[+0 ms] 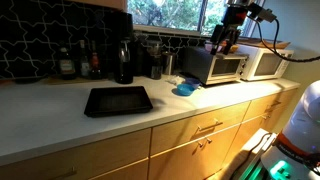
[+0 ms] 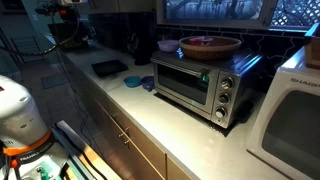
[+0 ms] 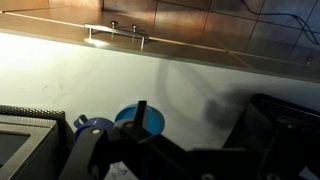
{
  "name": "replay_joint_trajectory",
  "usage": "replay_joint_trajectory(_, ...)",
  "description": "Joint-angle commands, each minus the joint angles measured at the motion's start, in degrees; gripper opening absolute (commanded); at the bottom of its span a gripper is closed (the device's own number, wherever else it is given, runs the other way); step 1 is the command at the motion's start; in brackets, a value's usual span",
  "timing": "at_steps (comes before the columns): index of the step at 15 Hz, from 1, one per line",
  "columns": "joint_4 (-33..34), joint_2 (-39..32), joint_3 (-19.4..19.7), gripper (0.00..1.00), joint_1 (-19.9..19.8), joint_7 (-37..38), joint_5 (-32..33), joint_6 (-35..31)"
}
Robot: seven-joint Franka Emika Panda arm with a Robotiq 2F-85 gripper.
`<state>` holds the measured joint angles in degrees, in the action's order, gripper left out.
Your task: Put the purple bowl onto the microwave
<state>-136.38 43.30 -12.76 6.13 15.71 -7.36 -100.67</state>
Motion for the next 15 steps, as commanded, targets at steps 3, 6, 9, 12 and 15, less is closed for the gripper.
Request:
replay_joint_trajectory(3,0.1,0.0,0.0,1.0,-0.1,-0.1,0.0,0.1)
replay_joint_trajectory(6,0.1,0.0,0.0,1.0,-0.1,-0.1,0.0,0.1)
replay_joint_trajectory(9,0.1,0.0,0.0,1.0,-0.1,-0.1,0.0,0.1)
replay_joint_trajectory(12,-1.3,-0.5,2.2,1.0,-1.5,-5.2,4.9,-2.5)
replay_joint_trajectory(15,-2.5,-2.2,5.8,1.0,-2.2,-10.6,7.5,-5.9)
